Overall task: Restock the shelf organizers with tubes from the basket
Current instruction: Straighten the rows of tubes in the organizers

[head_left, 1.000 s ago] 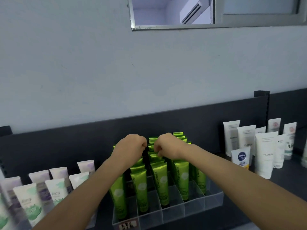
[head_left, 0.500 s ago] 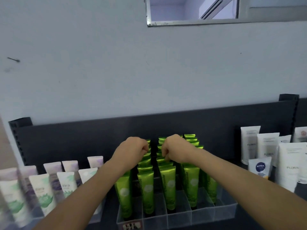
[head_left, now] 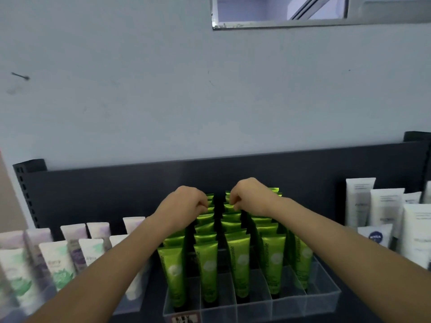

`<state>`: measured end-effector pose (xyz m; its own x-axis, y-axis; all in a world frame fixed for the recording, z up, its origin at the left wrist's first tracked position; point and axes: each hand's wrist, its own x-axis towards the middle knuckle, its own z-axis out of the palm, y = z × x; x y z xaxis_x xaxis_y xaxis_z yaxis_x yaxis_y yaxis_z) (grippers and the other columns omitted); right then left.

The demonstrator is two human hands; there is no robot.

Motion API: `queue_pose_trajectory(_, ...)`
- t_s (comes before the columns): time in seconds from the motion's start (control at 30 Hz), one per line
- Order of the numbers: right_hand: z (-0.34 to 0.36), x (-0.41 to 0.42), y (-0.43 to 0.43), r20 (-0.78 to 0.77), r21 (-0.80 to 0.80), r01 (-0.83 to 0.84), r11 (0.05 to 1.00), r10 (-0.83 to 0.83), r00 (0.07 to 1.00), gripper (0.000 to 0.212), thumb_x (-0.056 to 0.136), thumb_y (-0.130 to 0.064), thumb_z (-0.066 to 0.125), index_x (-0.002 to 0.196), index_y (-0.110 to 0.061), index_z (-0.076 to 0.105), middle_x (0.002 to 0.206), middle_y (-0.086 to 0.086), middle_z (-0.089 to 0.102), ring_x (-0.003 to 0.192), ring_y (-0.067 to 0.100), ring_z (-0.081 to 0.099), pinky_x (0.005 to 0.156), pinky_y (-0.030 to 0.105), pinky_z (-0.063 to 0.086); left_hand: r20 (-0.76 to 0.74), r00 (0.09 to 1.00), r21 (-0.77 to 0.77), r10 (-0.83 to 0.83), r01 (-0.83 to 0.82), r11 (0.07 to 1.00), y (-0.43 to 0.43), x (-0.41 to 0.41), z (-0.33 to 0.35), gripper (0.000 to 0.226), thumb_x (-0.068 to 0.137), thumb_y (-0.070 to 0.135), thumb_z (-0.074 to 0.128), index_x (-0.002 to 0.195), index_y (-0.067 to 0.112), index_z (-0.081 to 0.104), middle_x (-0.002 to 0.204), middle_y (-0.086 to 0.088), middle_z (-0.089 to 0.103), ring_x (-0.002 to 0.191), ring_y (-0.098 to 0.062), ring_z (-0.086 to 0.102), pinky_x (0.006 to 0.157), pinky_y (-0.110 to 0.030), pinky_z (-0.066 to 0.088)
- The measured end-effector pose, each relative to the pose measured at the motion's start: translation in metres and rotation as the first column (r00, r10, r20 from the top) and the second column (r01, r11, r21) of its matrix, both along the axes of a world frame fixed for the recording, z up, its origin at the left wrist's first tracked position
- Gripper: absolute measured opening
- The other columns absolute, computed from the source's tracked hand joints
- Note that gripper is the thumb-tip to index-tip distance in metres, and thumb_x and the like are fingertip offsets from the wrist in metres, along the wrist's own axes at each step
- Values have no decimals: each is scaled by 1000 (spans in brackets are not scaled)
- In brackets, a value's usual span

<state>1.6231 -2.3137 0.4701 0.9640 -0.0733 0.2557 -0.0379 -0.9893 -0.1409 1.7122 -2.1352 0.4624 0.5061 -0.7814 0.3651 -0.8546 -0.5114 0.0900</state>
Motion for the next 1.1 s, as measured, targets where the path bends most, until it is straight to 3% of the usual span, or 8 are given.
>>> queue_pose_trajectory(0.13,-7,8,6,-87,-21,-33,999,31,996,22,86,-7,62,106,-11,71,109,6,70,100,22,65,88,34,53,6,1000,24,-8,8,1000,-1,13,-1,13,89,26,61,97,23,71,95,8,68,85,-8,61,80,-31,53)
queue_pose_trajectory(0.27,-9,14,8,-75,-73,-31,997,25,997,26,87,-4,55,104,-12,72,109,5,70,101,23,64,89,34,53,0,1000,29,-17,17,999,-1,22,-3,13,89,28,61,99,25,70,95,9,66,87,-8,61,81,-30,52)
queue_pose_trajectory(0.5,-2,15,2,-64,-10,-48,999,47,997,22,83,-13,69,104,-10,73,108,3,71,102,17,64,88,24,48,11,999,21,-48,48,999,-8,28,-2,13,91,26,57,95,24,69,92,10,65,82,-7,60,77,-31,54)
queue_pose_trajectory(0.63,12,21,-7,38,28,8,1000,-10,999,20,83,-14,69,102,-9,72,106,4,69,99,19,63,86,28,50,10,999,44,-43,42,998,-8,33,-1,13,91,26,58,98,23,68,96,8,65,84,-9,60,78,-31,54)
queue_pose_trajectory(0.87,-10,40,-15,-70,-58,73,996,-77,995,22,82,-4,64,101,-13,72,107,7,68,98,27,64,85,40,55,-11,999,117,-42,43,992,-8,40,-6,20,88,27,64,106,21,66,103,6,65,91,-11,61,83,-34,54)
queue_pose_trajectory(1.1,-14,46,-14,-50,-43,64,997,-66,997,24,84,-3,62,102,-15,73,109,5,68,98,25,64,85,34,54,-7,999,76,-53,53,996,-7,45,-7,15,92,29,56,96,23,70,96,9,66,86,-7,61,81,-32,54)
